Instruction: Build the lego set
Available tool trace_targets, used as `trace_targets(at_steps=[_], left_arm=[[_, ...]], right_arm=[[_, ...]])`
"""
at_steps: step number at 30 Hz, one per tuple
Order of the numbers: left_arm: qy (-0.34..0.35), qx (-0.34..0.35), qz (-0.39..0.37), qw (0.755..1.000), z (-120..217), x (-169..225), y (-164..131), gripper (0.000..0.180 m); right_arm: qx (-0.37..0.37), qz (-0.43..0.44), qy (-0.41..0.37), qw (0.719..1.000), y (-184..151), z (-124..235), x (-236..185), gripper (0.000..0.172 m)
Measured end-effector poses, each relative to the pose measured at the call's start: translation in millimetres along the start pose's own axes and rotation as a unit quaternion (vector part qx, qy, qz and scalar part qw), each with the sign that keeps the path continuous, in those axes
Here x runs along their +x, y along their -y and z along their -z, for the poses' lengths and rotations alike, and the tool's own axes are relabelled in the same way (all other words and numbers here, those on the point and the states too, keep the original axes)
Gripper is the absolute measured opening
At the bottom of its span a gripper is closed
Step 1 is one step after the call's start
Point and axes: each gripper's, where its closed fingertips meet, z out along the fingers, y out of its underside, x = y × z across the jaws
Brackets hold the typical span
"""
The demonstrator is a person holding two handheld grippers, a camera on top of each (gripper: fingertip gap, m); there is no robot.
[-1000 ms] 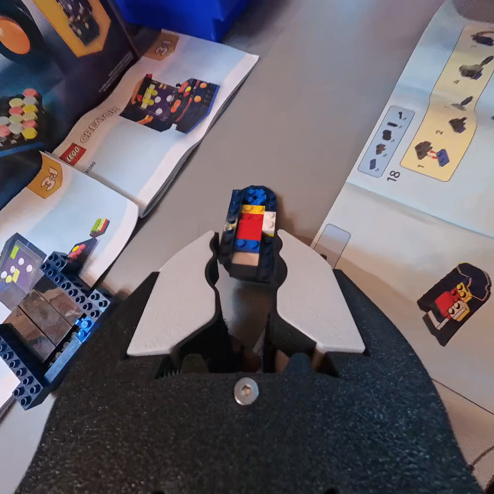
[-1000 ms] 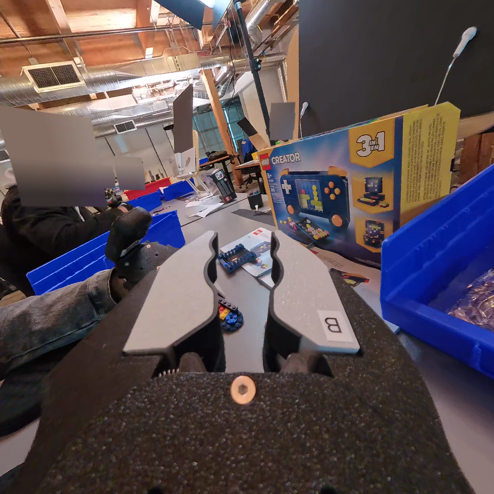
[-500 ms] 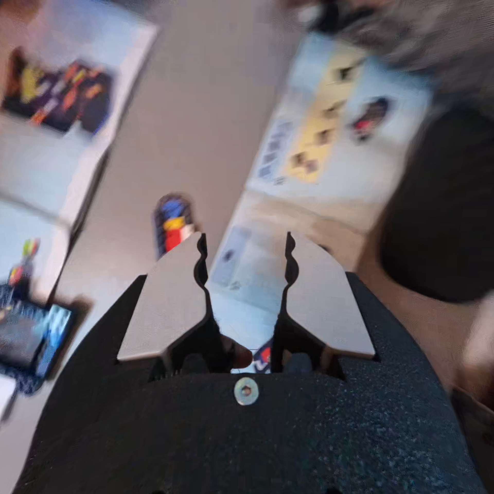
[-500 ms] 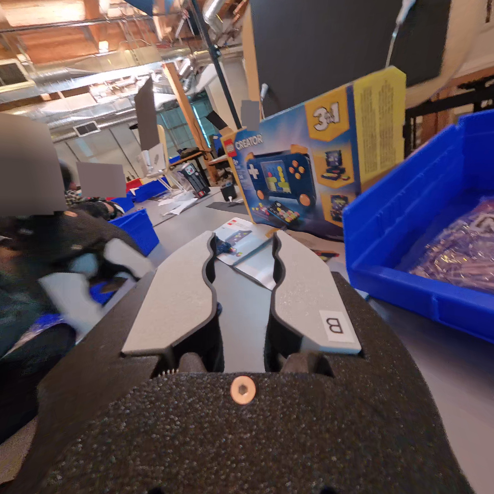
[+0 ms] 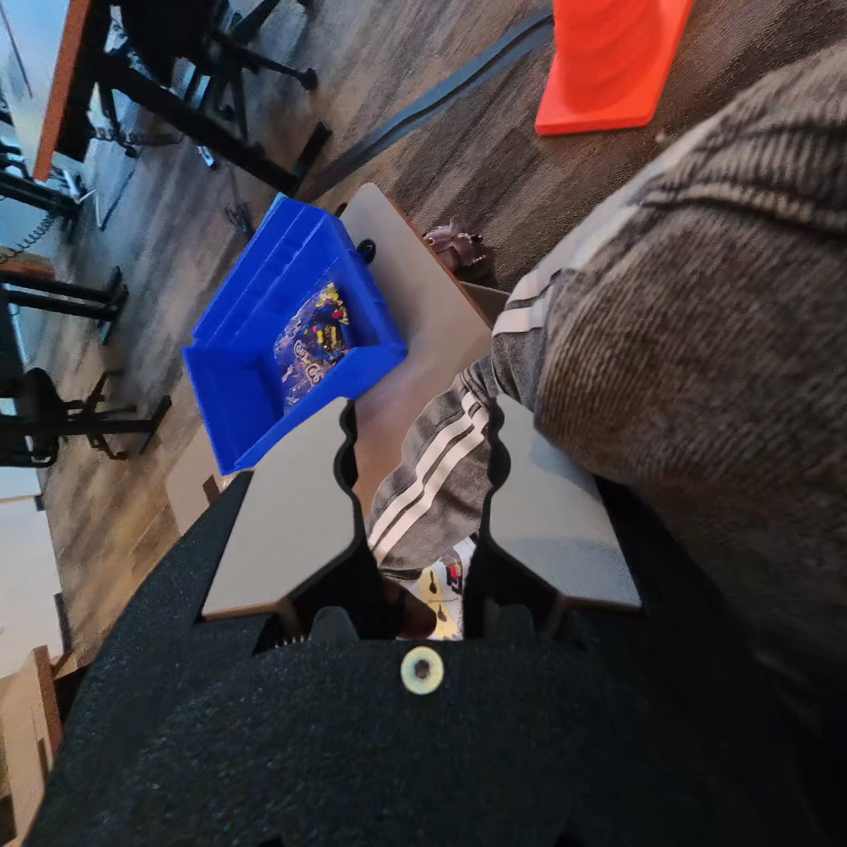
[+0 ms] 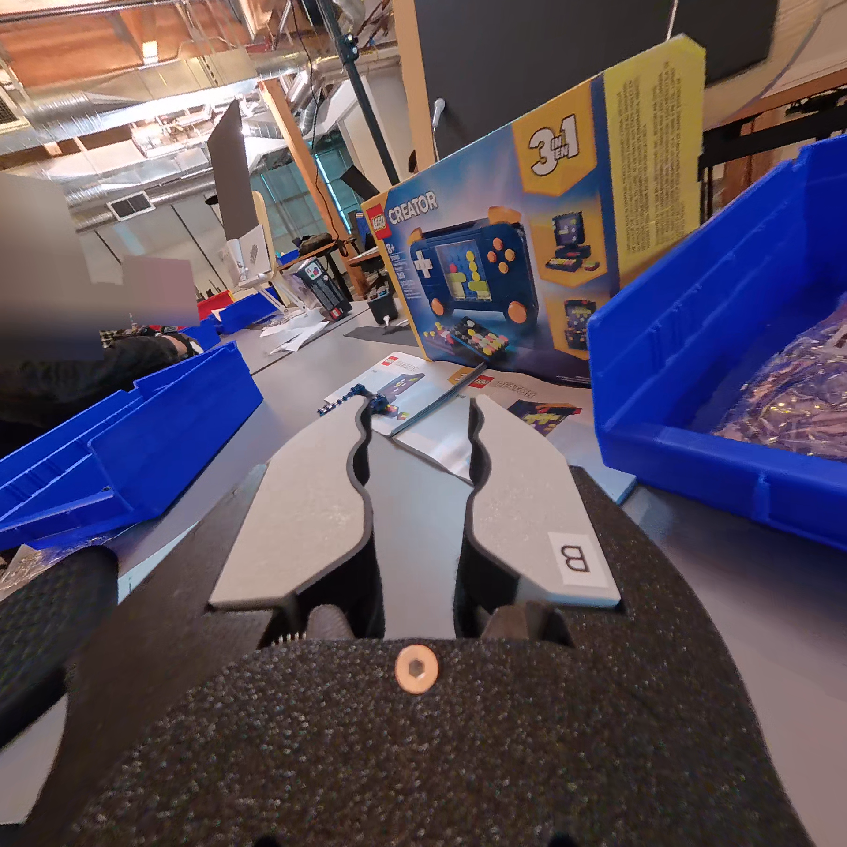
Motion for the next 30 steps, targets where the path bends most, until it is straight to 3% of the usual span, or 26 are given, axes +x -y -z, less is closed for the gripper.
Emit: trace_targets(at_steps=[1, 4, 10, 13, 15, 19, 23, 27, 30], left_arm=[[0.002, 0.008, 0.009, 1.0, -0.9, -2.2, -0.3, 0.056], [0.026, -0.054, 0.05, 0.997, -9.7, -12.4, -28.9, 0.069], [0.053, -0.043, 0.086, 0.994, 0.5, -22.0, -46.7, 0.068], [0.083, -0.052, 0.101, 0.99, 5.5, -32.3, -76.3, 0.07], [0.125, -0.054, 0.161, 0.977, 11.1, -50.2, -111.4, 0.07], [0.216, -0.026, 0.286, 0.933, 41.5, -70.7, -188.6, 0.07], [0.309, -0.019, 0.371, 0.876, 102.7, -51.5, -261.7, 0.069], [0.399, -0.034, 0.44, 0.804, 195.5, 1.0, -323.5, 0.068], [0.487, 0.003, 0.478, 0.731, 286.9, 43.5, -340.9, 0.063]], right_arm=[[-0.004, -0.001, 0.003, 1.0, -1.7, -1.4, -1.4, 0.041], [-0.012, 0.0, 0.008, 1.0, -5.3, -4.4, -4.7, 0.042], [-0.023, 0.002, 0.013, 1.0, -10.3, -8.0, -7.6, 0.043], [-0.027, 0.002, 0.016, 1.0, -11.3, -8.7, -8.3, 0.044], [-0.023, 0.004, 0.015, 1.0, -9.2, -7.9, -8.5, 0.044], [-0.027, 0.004, 0.026, 0.999, -10.8, -11.1, -14.9, 0.044], [-0.06, 0.027, 0.04, 0.997, -23.2, -19.2, -25.7, 0.045], [-0.1, 0.061, 0.059, 0.991, -36.5, -26.7, -40.4, 0.047], [-0.131, 0.081, 0.095, 0.984, -49.0, -34.0, -60.0, 0.05]])
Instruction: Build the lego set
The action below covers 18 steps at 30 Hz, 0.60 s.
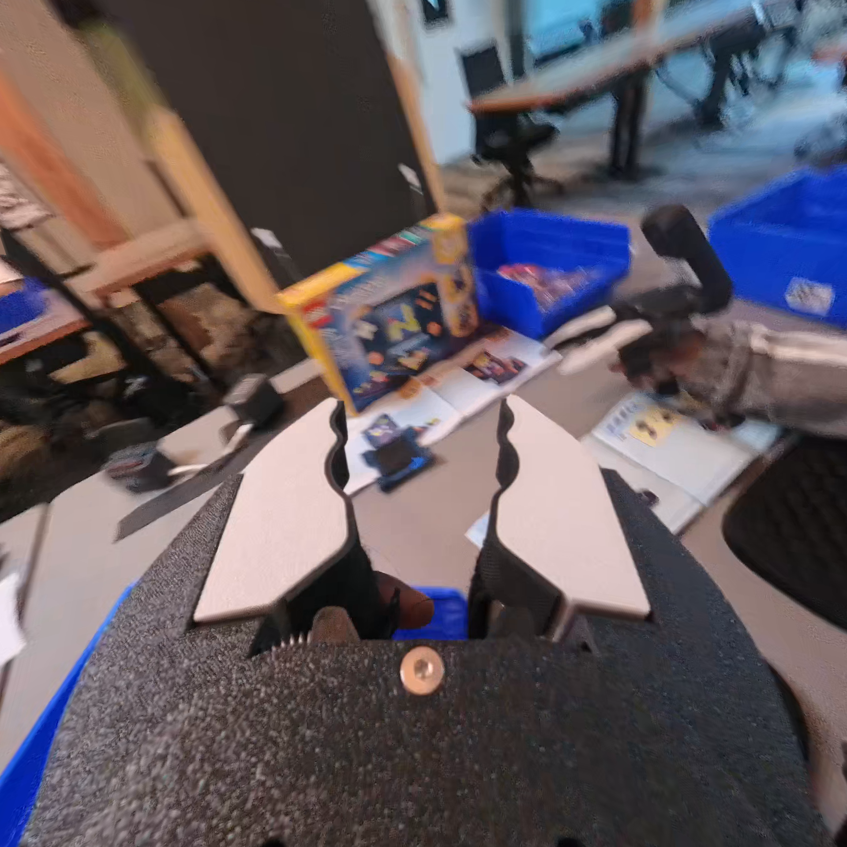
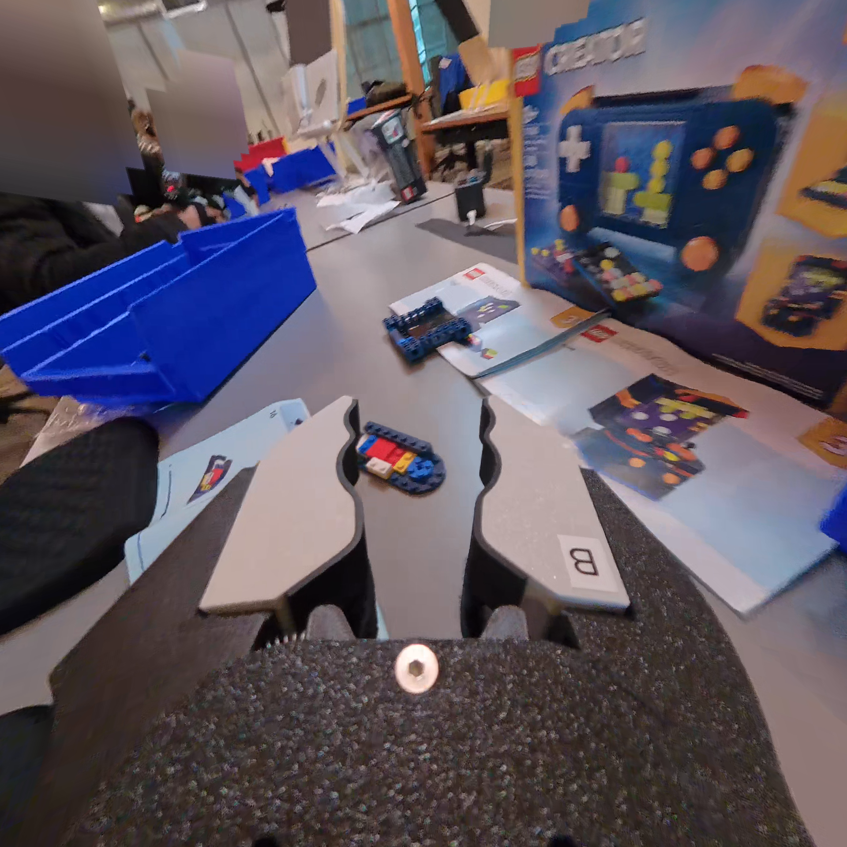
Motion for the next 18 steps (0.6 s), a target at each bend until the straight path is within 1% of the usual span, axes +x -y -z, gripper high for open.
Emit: trace_targets(at_steps=[1, 3, 5, 8, 10, 12, 14, 16, 17, 18], left_arm=[[0.043, 0.033, 0.025, 0.998, 25.4, -25.1, 5.3, 0.062], [0.127, 0.092, 0.054, 0.986, 73.5, -68.2, 8.9, 0.057], [0.184, 0.114, 0.071, 0.974, 109.5, -96.2, -1.5, 0.057], [0.249, 0.116, 0.103, 0.956, 141.3, -126.1, -34.6, 0.061], [0.262, 0.119, 0.133, 0.948, 151.4, -135.3, -59.0, 0.066], [0.259, 0.135, 0.158, 0.943, 157.1, -137.9, -77.3, 0.066], [0.239, 0.134, 0.153, 0.949, 159.4, -136.1, -86.8, 0.066], [0.255, 0.129, 0.146, 0.947, 172.5, -143.7, -86.6, 0.07], [0.265, 0.145, 0.142, 0.942, 180.3, -145.8, -84.6, 0.068], [0.268, 0.163, 0.141, 0.939, 186.8, -145.9, -83.6, 0.065]], right_arm=[[-0.011, 0.009, 0.013, 1.0, -2.1, -5.5, -8.0, 0.051], [-0.032, 0.028, 0.049, 0.998, -3.5, -18.5, -30.6, 0.055], [-0.059, 0.043, 0.102, 0.992, 0.3, -35.1, -65.3, 0.056], [-0.107, 0.087, 0.206, 0.969, 19.7, -65.8, -136.6, 0.051], [-0.146, 0.144, 0.267, 0.942, 33.6, -90.3, -184.9, 0.043], [-0.18, 0.208, 0.324, 0.905, 43.5, -116.8, -232.5, 0.036], [-0.213, 0.269, 0.383, 0.858, 44.0, -141.7, -277.2, 0.031], [-0.254, 0.331, 0.43, 0.801, 30.0, -165.8, -309.7, 0.026], [-0.283, 0.364, 0.446, 0.767, 17.1, -177.9, -318.6, 0.024], [-0.313, 0.399, 0.462, 0.727, 2.2, -188.7, -323.2, 0.021]])
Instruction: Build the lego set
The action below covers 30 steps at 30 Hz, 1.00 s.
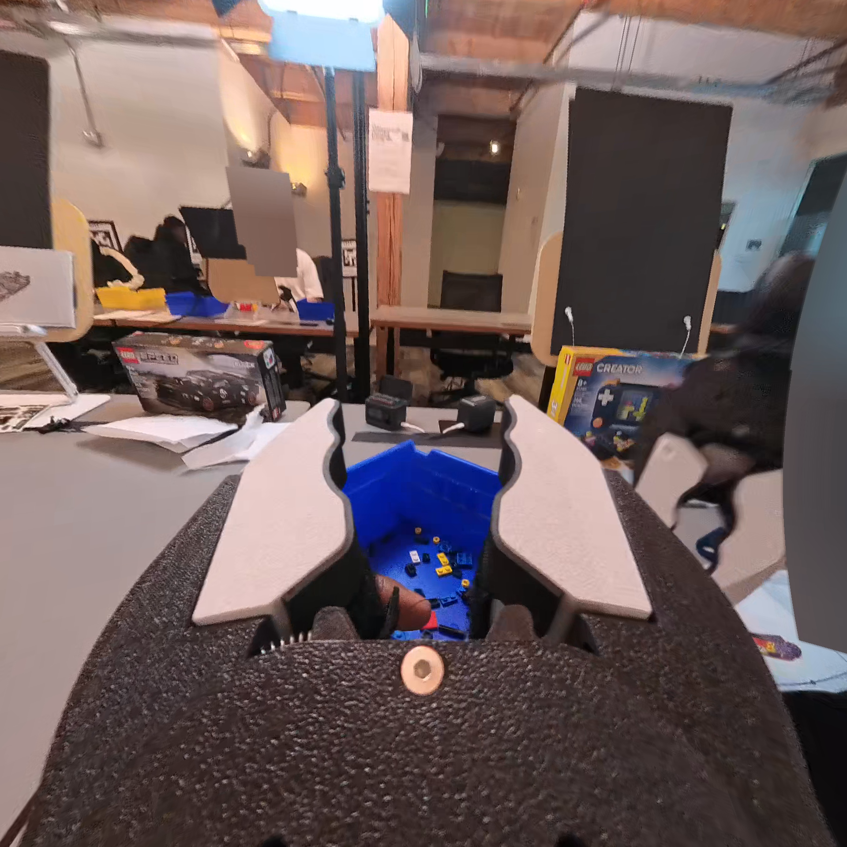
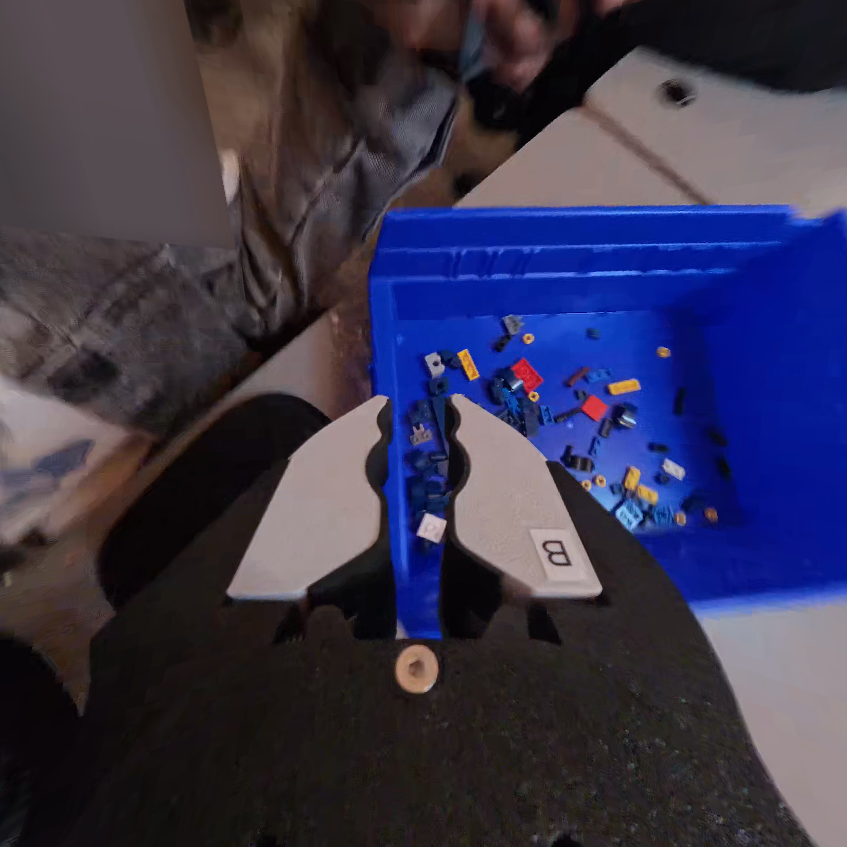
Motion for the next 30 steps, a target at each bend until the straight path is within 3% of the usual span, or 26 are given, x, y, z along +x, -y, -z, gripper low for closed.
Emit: trace_targets(at_steps=[5, 11, 14, 17, 21, 25, 30], left_arm=[[0.04, 0.013, -0.009, 0.999, 14.7, -25.0, 1.7, 0.062], [0.057, 0.009, 0.006, 0.998, 17.1, -43.1, -5.2, 0.062], [0.059, 0.019, 0.002, 0.998, 18.1, -42.7, -2.4, 0.061], [0.04, 0.015, -0.009, 0.999, 15.8, -33.6, -3.0, 0.057], [-0.007, -0.03, -0.028, 0.999, 5.8, -12.5, -16.6, 0.057], [-0.055, -0.076, -0.061, 0.994, -6.8, 12.6, -33.1, 0.057], [-0.09, -0.083, -0.084, 0.989, -17.1, 36.9, -35.8, 0.057]], right_arm=[[-0.152, 0.167, 0.092, 0.97, -32.2, -65.5, 26.2, 0.015], [-0.208, 0.221, 0.142, 0.942, -57.2, -96.9, 32.9, 0.016], [-0.211, 0.226, 0.122, 0.943, -58.5, -95.4, 34.6, 0.009], [-0.143, 0.162, 0.033, 0.976, -27.9, -59.6, 42.7, 0.009], [-0.06, 0.019, -0.113, 0.992, -21.3, 34.7, 36.4, 0.009], [-0.06, -0.145, -0.227, 0.961, -91.0, 100.0, 11.9, 0.009], [-0.134, -0.32, -0.234, 0.908, -207.8, 90.4, -24.5, 0.009]])
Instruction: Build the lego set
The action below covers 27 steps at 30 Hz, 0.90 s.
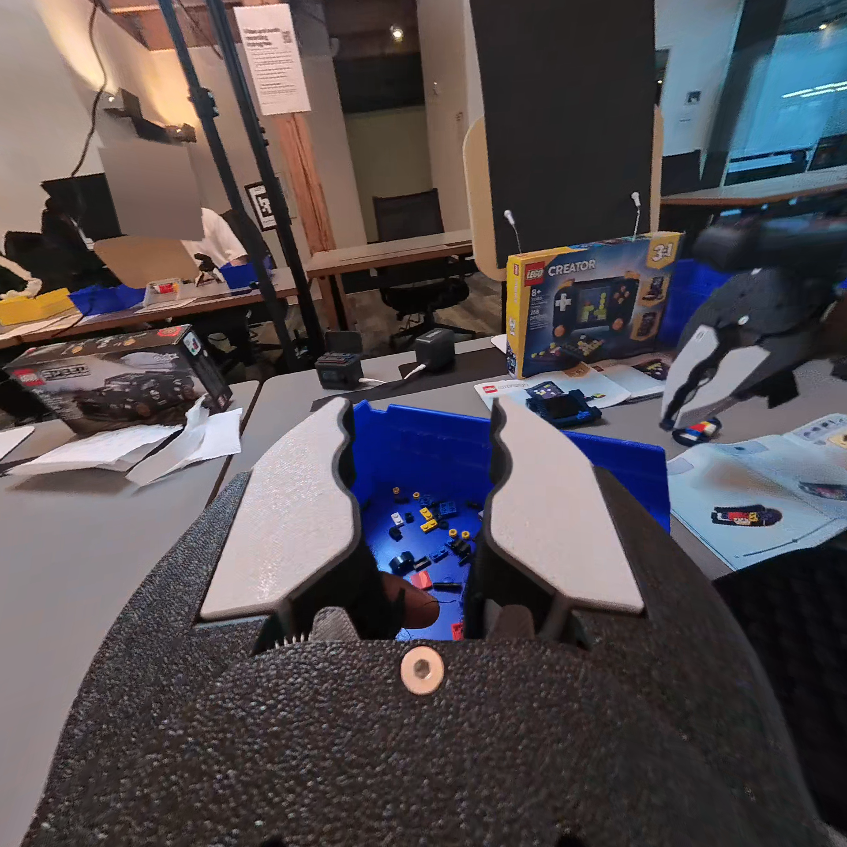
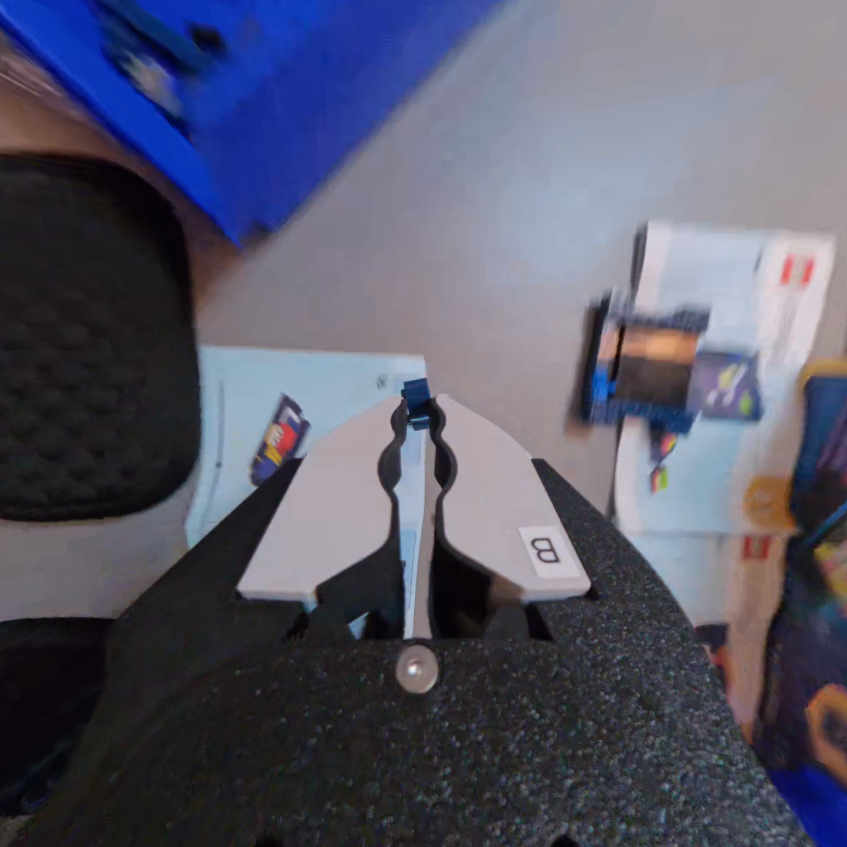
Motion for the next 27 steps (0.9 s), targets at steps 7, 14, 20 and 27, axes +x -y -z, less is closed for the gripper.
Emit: trace_targets(at_steps=[7, 14, 20, 27], left_arm=[[-0.008, -0.023, -0.015, 1.0, -7.8, 5.4, -7.4, 0.056], [0.003, -0.055, -0.017, 0.998, -13.5, -0.5, -21.1, 0.056], [0.052, -0.018, 0.003, 0.998, -5.1, -21.8, -11.5, 0.055], [0.072, 0.015, 0.014, 0.997, 9.9, -36.1, -5.5, 0.052]], right_arm=[[0.016, -0.044, 0.017, 0.999, -6.9, -12.6, 4.0, 0.029], [0.186, 0.105, 0.045, 0.976, 135.7, 40.0, -55.9, 0.025], [0.119, 0.153, 0.084, 0.977, 200.4, -43.7, -118.2, 0.027], [0.0, 0.237, 0.086, 0.968, 192.8, -125.9, -125.4, 0.02]])
